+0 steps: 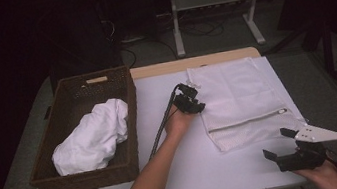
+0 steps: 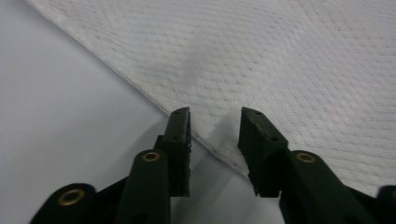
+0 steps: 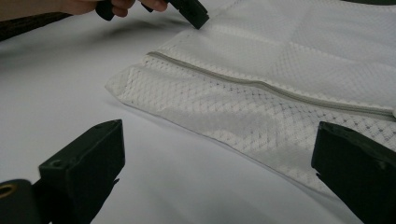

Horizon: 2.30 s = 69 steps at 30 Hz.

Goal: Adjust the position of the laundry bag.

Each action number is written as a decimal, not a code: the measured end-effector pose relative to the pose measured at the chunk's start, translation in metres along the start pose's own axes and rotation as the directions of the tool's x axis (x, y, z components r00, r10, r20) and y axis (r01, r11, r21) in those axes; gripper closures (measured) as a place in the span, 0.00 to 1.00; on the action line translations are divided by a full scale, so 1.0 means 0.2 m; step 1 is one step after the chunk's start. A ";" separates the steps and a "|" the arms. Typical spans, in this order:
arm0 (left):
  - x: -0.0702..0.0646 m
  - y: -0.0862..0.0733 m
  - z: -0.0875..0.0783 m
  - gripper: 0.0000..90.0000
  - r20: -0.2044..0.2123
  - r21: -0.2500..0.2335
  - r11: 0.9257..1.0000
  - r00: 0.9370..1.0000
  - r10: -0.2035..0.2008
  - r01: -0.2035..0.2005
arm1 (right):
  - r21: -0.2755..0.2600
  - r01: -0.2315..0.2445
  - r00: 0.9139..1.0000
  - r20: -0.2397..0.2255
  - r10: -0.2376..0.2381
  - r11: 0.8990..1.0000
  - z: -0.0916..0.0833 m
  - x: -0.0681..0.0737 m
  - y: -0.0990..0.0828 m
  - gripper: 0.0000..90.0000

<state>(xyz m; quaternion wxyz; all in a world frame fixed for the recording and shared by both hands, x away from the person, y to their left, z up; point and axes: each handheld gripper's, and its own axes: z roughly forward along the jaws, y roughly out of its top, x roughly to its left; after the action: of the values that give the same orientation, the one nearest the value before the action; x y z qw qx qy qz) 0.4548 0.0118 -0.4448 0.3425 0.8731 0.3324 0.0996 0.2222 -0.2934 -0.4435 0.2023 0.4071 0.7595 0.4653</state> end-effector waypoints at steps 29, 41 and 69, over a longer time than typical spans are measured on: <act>0.04 0.00 -0.02 0.99 0.060 -0.024 1.000 0.998 -0.009 0.010 | 0.000 -0.004 1.000 -0.001 0.004 1.000 0.00 0.00 0.00 0.03; 0.04 0.00 -0.04 0.99 0.065 -0.021 1.000 0.998 -0.006 0.007 | 0.001 -0.002 1.000 -0.001 0.002 1.000 0.00 0.00 0.00 0.03; 0.13 -0.08 -0.12 0.99 0.024 -0.021 0.999 0.999 -0.041 0.042 | 0.000 -0.003 1.000 0.000 0.003 1.000 0.00 0.00 0.00 0.03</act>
<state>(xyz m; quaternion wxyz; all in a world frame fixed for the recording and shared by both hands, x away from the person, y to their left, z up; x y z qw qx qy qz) 0.4571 0.0505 -0.4381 0.3578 0.8633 0.3454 0.0860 0.2220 -0.2942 -0.4442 0.2015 0.4083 0.7589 0.4656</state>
